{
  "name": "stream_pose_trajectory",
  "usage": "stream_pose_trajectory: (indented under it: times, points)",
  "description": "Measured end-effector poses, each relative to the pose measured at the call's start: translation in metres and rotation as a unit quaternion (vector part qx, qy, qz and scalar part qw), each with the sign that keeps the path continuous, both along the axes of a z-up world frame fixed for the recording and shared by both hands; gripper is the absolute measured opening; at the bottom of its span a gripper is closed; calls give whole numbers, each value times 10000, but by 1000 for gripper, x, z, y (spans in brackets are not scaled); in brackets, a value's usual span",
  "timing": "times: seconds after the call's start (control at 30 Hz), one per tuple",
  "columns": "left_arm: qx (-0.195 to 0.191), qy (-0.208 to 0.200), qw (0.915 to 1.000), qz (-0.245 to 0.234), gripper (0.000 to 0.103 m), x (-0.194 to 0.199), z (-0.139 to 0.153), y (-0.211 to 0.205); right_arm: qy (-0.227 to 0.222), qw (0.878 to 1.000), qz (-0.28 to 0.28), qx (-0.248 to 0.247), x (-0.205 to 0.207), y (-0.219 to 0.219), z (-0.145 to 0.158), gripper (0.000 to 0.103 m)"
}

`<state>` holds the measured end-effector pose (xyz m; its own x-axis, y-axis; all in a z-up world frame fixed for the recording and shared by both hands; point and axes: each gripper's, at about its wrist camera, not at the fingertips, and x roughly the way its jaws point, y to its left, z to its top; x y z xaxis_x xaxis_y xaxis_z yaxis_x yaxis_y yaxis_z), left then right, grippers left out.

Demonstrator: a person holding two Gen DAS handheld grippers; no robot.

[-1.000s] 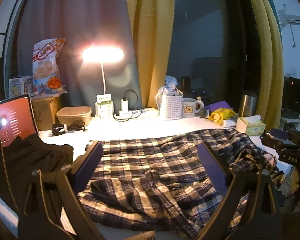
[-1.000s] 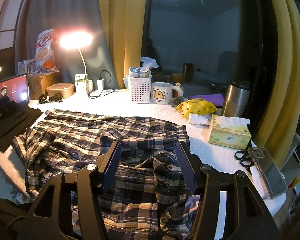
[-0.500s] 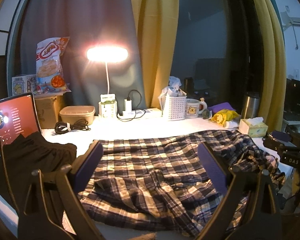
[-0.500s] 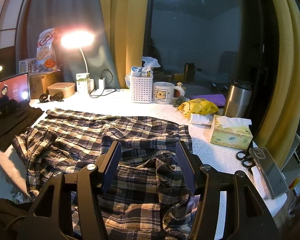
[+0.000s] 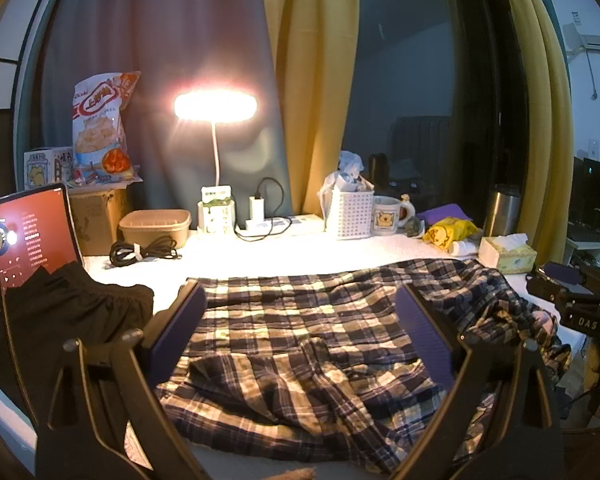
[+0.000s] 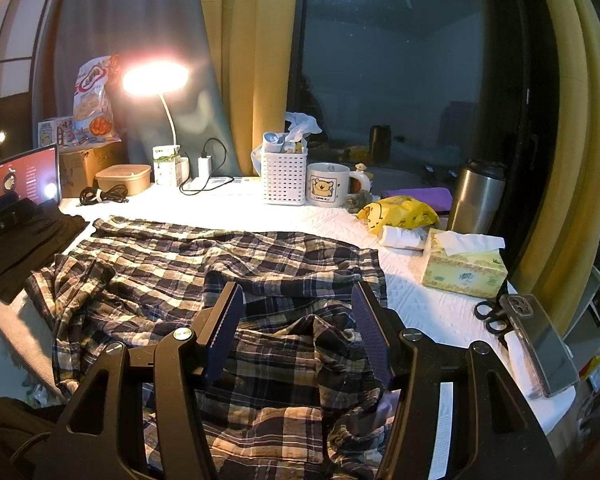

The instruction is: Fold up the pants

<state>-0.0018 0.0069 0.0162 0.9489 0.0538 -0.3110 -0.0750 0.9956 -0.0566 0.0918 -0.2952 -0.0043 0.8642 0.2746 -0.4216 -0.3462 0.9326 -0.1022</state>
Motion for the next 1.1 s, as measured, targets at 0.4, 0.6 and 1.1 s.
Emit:
stream_pose_trajectory:
  times: [0.4, 0.6, 1.1]
  points:
    - [68, 32, 9999, 72, 96, 9, -2, 10, 43, 9999, 84, -40, -1, 11, -3, 60]
    - [312, 229, 9992, -47, 96, 22, -4, 23, 60, 9989, 316, -338, 13, 21, 1, 60]
    - [8, 2102, 9772, -295, 96, 193, -46, 141, 739, 9947, 354, -619, 151, -14, 22, 60]
